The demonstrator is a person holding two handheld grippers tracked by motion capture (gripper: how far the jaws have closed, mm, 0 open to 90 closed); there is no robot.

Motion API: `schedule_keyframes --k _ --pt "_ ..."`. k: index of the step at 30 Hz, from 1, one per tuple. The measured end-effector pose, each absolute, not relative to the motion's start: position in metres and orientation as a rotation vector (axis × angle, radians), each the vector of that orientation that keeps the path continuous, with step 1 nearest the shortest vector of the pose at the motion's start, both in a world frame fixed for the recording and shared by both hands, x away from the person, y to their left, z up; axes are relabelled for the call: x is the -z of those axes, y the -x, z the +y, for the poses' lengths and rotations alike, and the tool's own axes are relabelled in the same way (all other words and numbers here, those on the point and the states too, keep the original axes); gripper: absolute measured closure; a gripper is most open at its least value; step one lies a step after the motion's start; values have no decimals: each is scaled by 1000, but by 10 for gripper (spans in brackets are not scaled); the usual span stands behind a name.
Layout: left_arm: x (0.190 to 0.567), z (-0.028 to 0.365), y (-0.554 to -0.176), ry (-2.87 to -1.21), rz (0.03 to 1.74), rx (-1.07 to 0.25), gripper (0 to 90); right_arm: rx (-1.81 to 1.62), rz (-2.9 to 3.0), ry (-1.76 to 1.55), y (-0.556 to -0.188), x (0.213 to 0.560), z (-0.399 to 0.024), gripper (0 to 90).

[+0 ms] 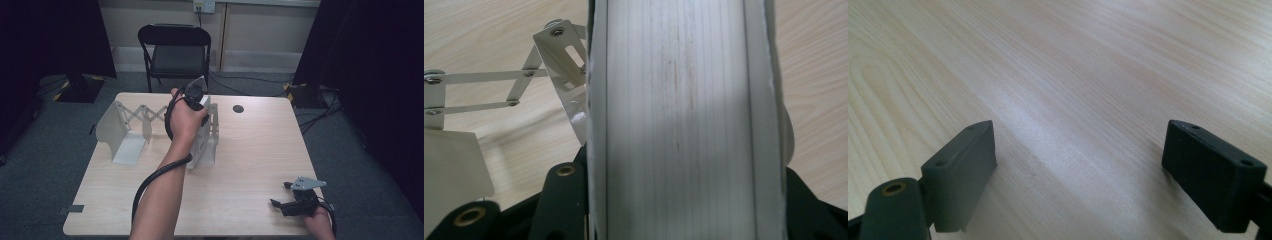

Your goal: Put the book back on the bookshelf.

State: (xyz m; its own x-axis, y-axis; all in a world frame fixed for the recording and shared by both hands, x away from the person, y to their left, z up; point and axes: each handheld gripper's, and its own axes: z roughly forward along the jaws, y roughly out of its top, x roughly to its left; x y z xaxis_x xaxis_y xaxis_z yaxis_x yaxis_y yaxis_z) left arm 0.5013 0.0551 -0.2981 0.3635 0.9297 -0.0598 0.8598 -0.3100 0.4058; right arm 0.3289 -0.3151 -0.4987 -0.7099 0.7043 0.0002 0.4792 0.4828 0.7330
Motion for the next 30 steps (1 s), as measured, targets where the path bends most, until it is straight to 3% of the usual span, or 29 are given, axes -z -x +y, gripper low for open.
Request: schedule_keyframes --k 30 --pt "304 47 -507 -2244 1629 -258 525 -1063 2434 -1004 -329 499 -315 132"
